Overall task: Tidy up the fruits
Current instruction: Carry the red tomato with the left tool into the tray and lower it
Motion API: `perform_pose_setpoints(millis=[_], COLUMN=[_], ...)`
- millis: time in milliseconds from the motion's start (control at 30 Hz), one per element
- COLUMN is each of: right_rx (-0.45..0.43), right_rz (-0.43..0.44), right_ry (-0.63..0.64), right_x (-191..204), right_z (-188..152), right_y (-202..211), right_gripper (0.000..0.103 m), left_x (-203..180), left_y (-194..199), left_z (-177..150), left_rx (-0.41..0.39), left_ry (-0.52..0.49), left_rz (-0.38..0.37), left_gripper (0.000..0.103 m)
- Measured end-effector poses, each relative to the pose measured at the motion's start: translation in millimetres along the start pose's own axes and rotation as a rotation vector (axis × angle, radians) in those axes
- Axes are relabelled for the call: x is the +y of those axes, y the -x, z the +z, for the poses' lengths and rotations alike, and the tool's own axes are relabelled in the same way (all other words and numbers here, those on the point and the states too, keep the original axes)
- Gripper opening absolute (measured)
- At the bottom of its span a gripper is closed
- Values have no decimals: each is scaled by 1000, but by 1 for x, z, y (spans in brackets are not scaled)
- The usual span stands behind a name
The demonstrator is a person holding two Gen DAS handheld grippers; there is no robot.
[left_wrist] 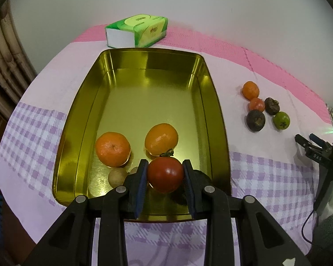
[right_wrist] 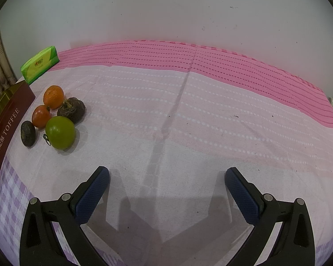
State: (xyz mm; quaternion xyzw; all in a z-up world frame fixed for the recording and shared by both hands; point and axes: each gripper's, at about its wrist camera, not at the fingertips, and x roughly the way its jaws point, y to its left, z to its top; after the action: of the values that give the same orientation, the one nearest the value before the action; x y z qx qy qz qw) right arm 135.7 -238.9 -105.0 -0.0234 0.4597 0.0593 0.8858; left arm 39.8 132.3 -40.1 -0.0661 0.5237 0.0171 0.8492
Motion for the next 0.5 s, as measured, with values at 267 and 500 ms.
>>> perform_pose_setpoints(millis=[267,500], right_rx=[0,0], right_rz=[0,0], right_ry=[0,-1], right_x=[0,0], right_z=[0,0], right_y=[0,0], right_gripper=[103,103], left_x=[-3,-8], left_y=[-8,-8], left_z=[-2,-3], left_rx=[8,-2], left_ry=[-22,-51], left_rz=[25,58], left_gripper=[27,27])
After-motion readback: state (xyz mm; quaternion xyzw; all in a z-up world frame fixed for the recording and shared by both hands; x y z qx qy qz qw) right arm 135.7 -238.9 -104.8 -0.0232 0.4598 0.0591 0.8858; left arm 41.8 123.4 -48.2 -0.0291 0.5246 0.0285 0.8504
